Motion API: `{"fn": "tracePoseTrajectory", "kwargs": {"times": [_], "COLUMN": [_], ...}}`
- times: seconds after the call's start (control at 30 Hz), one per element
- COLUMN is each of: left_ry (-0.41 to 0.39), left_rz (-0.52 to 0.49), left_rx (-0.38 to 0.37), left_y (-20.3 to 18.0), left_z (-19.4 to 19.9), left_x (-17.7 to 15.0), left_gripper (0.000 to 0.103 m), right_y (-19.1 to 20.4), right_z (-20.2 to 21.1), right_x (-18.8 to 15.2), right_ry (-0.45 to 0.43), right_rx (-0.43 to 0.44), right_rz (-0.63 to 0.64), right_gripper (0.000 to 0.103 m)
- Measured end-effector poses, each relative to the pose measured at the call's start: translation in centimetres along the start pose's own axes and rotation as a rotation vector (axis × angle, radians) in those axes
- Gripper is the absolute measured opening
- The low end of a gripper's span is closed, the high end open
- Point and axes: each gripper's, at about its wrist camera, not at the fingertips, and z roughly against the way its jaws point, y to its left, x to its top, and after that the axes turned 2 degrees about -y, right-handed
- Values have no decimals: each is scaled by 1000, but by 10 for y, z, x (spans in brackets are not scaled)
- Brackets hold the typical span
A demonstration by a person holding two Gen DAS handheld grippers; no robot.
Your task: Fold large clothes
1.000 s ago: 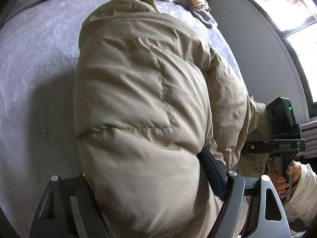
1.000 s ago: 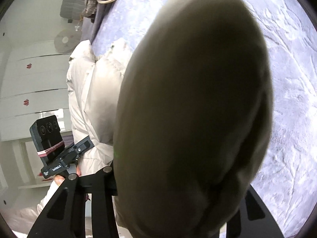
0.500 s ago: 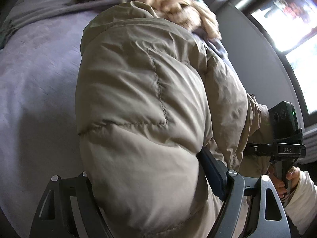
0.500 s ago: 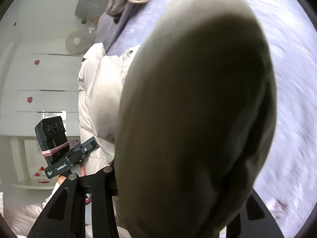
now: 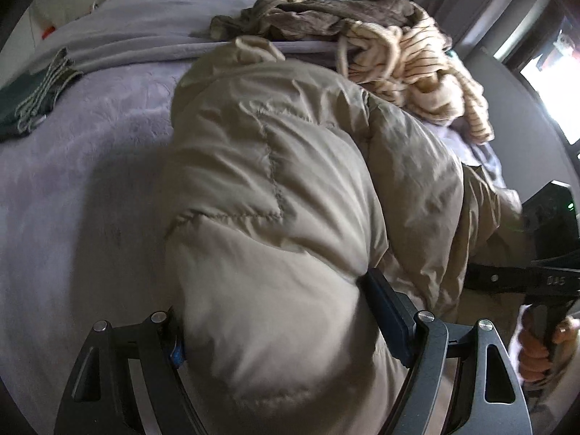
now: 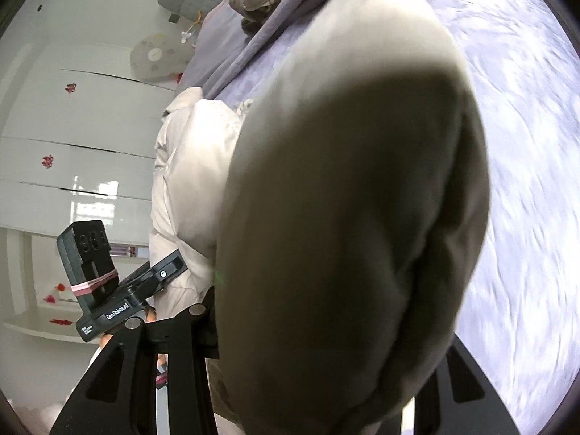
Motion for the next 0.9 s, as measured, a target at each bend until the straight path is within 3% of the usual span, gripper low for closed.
{"fn": "tracePoseTrajectory", "kwargs": {"times": [0.13,0.27,0.43,0.73,0.83,0.9], "left_ry": [-5,-28,-36,-99,-145,-158], "left_rz": [23,7,23,5,23,46], "left_rx": [12,37,64,203,233,243], "left_y": [13,18,18,11,17,23], "left_z": [-23,-29,-25,15,41,54], "left_x": [-5,-14,-16,-20,-25,-32], "left_gripper": [85,91,93,93,93,93], "right_y": [-24,-37,-34,-5,11,26], "right_z": [-8,-16,-17,44,66,82], "right_x": [2,1,6,-7,-18,-26], "right_ry": [-11,-18,-36,-90,-143,-194], "right_rx": [-29,-93,-124,-253,-358,-407], "right_rz": [-34,7,-29,-31,10,62], "right_gripper": [49,62,69,71,71,61]}}
